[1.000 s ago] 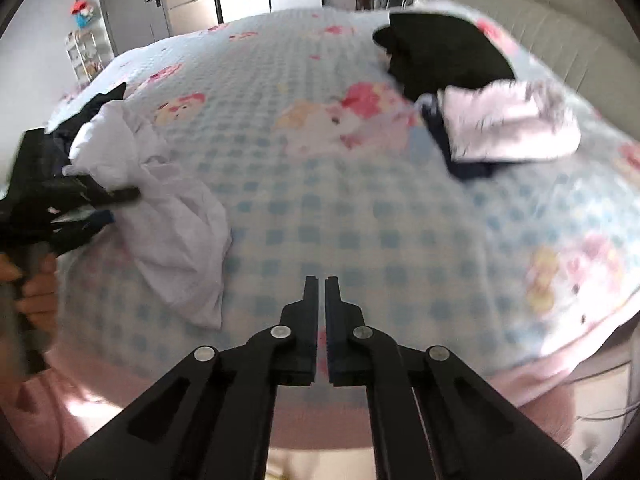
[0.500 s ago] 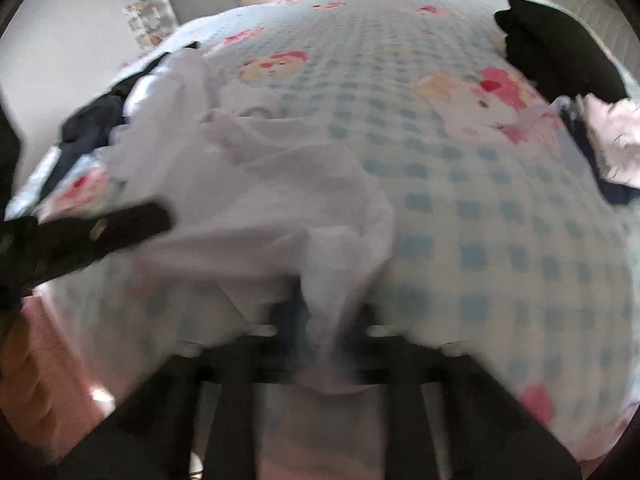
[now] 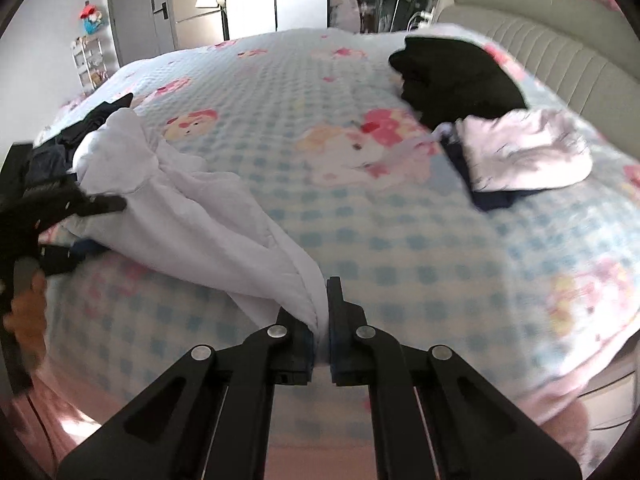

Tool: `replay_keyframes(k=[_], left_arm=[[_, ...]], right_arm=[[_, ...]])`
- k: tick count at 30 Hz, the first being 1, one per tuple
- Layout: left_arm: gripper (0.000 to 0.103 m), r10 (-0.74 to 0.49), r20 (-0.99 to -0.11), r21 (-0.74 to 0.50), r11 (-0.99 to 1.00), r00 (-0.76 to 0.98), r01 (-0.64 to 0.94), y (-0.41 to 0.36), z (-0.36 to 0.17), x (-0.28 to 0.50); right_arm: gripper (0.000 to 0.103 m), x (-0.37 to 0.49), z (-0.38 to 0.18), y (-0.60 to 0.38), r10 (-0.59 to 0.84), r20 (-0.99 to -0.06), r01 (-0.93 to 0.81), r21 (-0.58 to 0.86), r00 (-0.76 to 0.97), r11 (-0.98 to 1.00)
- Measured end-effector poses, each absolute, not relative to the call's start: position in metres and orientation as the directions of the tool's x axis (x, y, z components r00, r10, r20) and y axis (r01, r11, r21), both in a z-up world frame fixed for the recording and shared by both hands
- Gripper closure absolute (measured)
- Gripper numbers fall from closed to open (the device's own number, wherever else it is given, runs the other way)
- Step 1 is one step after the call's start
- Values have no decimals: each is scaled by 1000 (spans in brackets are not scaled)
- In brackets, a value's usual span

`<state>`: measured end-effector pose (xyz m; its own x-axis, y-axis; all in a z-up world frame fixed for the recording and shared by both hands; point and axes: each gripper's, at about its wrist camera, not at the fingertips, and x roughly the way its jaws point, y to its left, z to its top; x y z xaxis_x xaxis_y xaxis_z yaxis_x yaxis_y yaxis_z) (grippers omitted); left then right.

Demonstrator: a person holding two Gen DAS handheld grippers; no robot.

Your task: Fold clothes

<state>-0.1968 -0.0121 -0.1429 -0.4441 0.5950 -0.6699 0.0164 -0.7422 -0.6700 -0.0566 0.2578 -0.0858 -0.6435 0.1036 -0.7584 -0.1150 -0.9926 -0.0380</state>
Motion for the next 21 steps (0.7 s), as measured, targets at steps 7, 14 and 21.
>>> replay_keyframes(k=[7,14,21], left_arm=[[101,706,-628,-664,-706,-328,-248,54,-108,-159],[70,722,-658,-671,-691,-214,-270,87,-135,-117],[63,667,-615,-672,-723,-421,-163,-1,-125,-102]], right_arm=[[100,-47,-42,303,258,-671,-248,-113,-695,-962],[89,-80,-24,329,243,-717,-229,-119,-653,-966],[70,-72,-56,270,76,-784,-71,-40,-616,-997]])
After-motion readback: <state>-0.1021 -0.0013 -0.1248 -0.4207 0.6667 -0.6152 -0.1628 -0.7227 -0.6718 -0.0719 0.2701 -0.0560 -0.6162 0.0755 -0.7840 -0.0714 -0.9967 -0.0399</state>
